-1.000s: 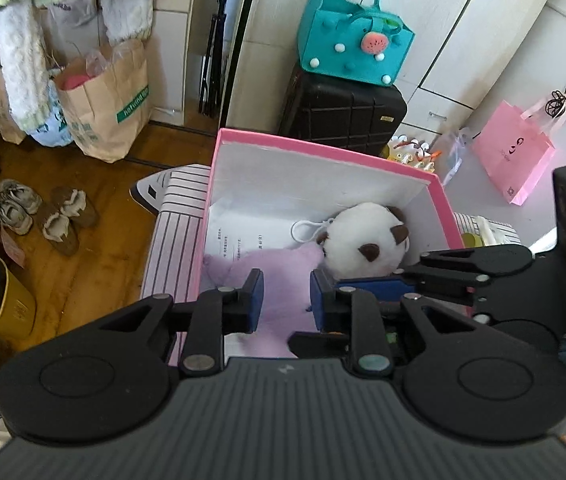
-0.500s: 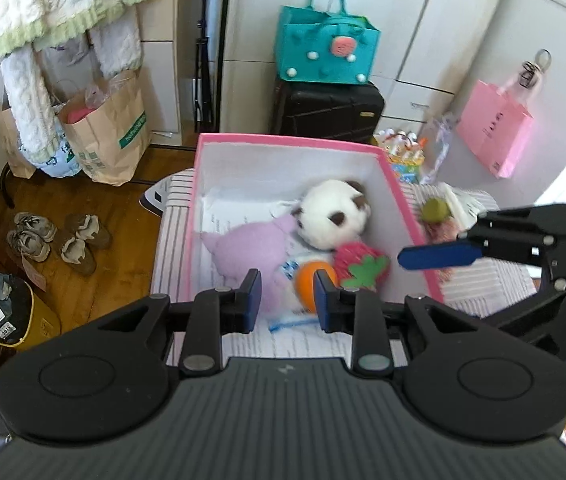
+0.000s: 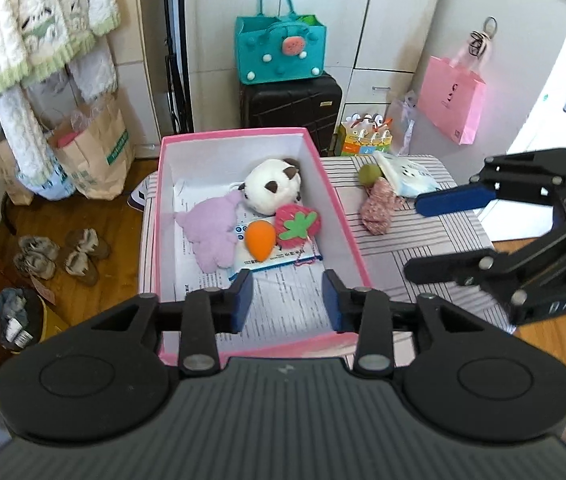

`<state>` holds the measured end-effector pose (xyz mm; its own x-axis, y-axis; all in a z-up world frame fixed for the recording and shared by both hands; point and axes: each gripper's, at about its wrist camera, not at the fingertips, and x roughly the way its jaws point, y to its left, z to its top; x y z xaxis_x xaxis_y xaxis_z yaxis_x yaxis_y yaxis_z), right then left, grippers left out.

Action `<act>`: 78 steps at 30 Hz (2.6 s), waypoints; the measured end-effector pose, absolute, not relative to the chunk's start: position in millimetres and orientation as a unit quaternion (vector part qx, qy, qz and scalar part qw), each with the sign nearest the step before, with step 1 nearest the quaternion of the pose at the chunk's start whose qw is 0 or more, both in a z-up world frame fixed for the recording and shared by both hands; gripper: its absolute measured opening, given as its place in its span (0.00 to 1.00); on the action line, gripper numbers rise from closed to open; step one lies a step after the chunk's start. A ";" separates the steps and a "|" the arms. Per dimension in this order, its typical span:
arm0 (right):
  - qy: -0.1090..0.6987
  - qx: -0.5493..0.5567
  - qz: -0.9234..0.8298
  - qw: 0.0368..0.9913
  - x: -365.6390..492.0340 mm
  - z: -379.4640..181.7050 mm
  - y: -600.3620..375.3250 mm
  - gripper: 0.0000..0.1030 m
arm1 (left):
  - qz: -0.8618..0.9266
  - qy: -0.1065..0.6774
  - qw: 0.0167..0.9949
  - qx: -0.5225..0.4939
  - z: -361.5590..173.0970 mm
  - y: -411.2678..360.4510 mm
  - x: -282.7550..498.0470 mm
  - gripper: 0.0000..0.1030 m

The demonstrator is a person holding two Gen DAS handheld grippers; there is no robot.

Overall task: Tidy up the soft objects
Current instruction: 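Withdraw both tools up and away from the box, then close the right gripper on the white soft-cotton pack while the left gripper grips it too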

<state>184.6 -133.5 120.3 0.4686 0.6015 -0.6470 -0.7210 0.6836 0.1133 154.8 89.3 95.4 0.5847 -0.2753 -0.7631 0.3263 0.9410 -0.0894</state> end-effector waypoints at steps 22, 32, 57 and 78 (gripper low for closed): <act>0.298 -0.070 0.341 0.889 89.2 111.7 -255.5 0.65 | -0.257 0.360 0.893 0.084 87.6 4.9 60.4 0.48; 0.301 -0.046 0.313 0.900 84.2 85.0 -296.2 0.70 | -0.277 0.327 0.900 0.080 69.7 -32.2 62.7 0.52; 0.294 -0.042 0.210 0.931 241.4 -6.6 -396.5 0.75 | -0.248 0.361 0.899 -0.031 3.3 -132.0 232.9 0.62; 0.463 0.191 0.268 0.823 388.2 -86.4 -423.1 0.65 | -0.115 0.440 0.883 -0.116 -69.9 -144.3 353.2 0.31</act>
<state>388.2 -423.1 -86.4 0.4277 0.6189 -0.6588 -0.2645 0.7826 0.5635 353.2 -144.3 -69.9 0.5867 -0.3052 -0.7501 0.1011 0.9466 -0.3061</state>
